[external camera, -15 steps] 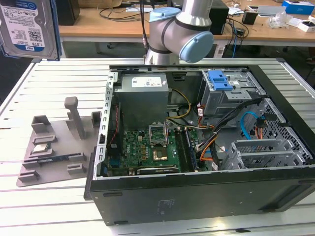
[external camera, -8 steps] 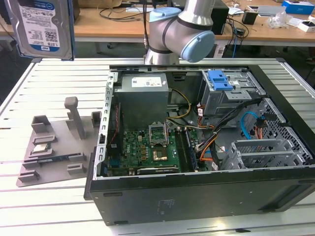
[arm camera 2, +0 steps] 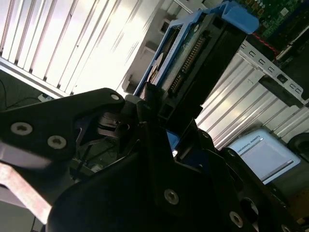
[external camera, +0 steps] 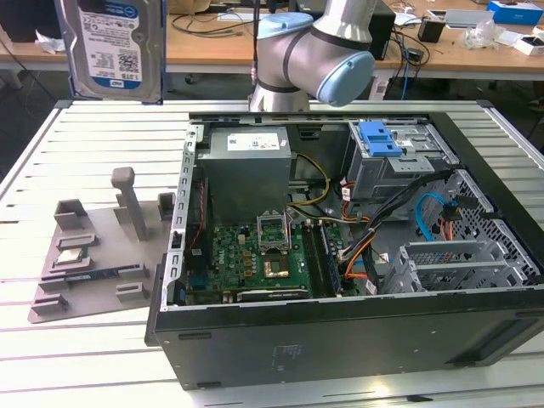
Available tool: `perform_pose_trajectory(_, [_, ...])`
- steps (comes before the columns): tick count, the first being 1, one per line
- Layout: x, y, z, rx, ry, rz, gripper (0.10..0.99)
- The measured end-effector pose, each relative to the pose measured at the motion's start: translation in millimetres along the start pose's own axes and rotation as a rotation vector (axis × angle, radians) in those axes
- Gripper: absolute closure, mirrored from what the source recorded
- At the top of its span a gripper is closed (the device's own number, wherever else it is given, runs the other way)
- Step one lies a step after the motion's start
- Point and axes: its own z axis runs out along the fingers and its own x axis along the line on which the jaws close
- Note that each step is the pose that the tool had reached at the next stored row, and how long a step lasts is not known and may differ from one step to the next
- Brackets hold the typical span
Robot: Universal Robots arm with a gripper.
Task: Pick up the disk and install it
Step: 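Pick up the disk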
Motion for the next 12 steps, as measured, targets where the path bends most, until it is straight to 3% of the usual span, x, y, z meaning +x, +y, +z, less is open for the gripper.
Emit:
perform_pose_trajectory(3, [0.9, -12.0, -0.6, 0.000, 0.0001, 0.000, 0.722])
perform_pose_trajectory(6, [2.3, -30.8, -1.5, 0.000, 0.0000, 0.000, 0.722])
perform_pose_trajectory(8, [2.9, -37.3, -1.8, 0.000, 0.0000, 0.000, 0.722])
perform_pose_trajectory(10, [3.9, -51.0, -2.5, 0.000, 0.0000, 0.000, 0.722])
perform_pose_trajectory(12, [4.5, -58.9, -2.8, 0.000, -0.0001, 0.000, 0.722])
